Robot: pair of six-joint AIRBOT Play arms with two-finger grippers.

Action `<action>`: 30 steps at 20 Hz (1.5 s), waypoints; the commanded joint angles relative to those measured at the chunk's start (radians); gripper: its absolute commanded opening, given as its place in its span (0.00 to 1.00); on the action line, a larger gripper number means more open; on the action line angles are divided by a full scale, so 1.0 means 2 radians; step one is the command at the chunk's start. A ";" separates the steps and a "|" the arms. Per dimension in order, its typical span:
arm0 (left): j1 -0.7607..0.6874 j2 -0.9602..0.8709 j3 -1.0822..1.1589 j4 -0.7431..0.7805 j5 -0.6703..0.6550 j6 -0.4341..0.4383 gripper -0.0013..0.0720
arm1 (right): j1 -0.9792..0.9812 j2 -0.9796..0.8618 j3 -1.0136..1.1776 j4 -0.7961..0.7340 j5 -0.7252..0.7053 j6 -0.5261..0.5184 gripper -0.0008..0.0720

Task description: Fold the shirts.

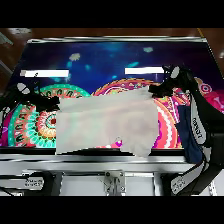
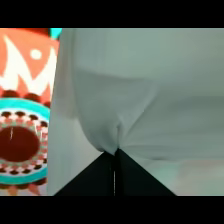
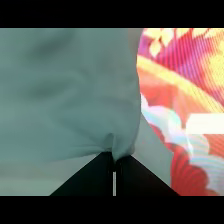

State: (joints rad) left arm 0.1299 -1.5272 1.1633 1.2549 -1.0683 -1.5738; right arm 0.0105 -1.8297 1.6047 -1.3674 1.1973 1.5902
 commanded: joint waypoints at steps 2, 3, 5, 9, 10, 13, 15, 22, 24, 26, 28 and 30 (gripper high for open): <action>-0.007 -0.007 0.001 0.013 -0.051 -0.024 0.45 | 0.002 0.002 -0.026 0.008 0.043 0.011 0.58; -0.007 -0.006 0.002 0.008 -0.061 -0.023 0.71 | -0.001 0.008 -0.026 0.010 0.044 0.009 0.88; -0.004 0.005 0.012 0.011 -0.092 -0.020 0.75 | -0.009 0.035 -0.024 0.010 0.070 -0.025 0.89; 0.027 0.083 0.005 0.010 -0.147 0.019 0.85 | -0.053 0.117 -0.023 -0.091 0.188 -0.076 0.89; 0.039 0.104 -0.012 0.006 -0.171 0.019 0.98 | -0.085 0.130 -0.030 -0.057 0.204 -0.076 0.89; 0.077 0.178 -0.144 0.004 -0.183 0.024 0.98 | -0.192 0.164 -0.111 0.075 0.249 -0.095 0.89; 0.108 0.237 -0.252 -0.010 -0.151 0.043 0.98 | -0.240 0.198 -0.191 0.097 0.224 -0.101 0.89; 0.209 0.284 -0.377 -0.083 -0.095 0.112 0.98 | -0.253 0.258 -0.352 0.119 0.132 -0.133 0.89; 0.203 0.269 -0.379 -0.111 -0.091 0.129 0.98 | -0.253 0.258 -0.358 0.124 0.123 -0.133 0.89; 0.186 0.246 -0.380 -0.113 -0.081 0.129 0.98 | -0.253 0.258 -0.358 0.130 0.117 -0.133 0.89; 0.164 0.222 -0.380 -0.114 -0.064 0.129 0.98 | -0.253 0.258 -0.358 0.132 0.117 -0.133 0.89; 0.144 0.203 -0.380 -0.121 -0.054 0.128 0.98 | -0.253 0.258 -0.358 0.132 0.118 -0.132 0.89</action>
State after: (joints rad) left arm 0.4622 -1.0702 0.4099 1.0405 -1.2148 -1.3277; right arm -0.4942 -1.3155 0.8974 -1.1152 1.4452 1.3270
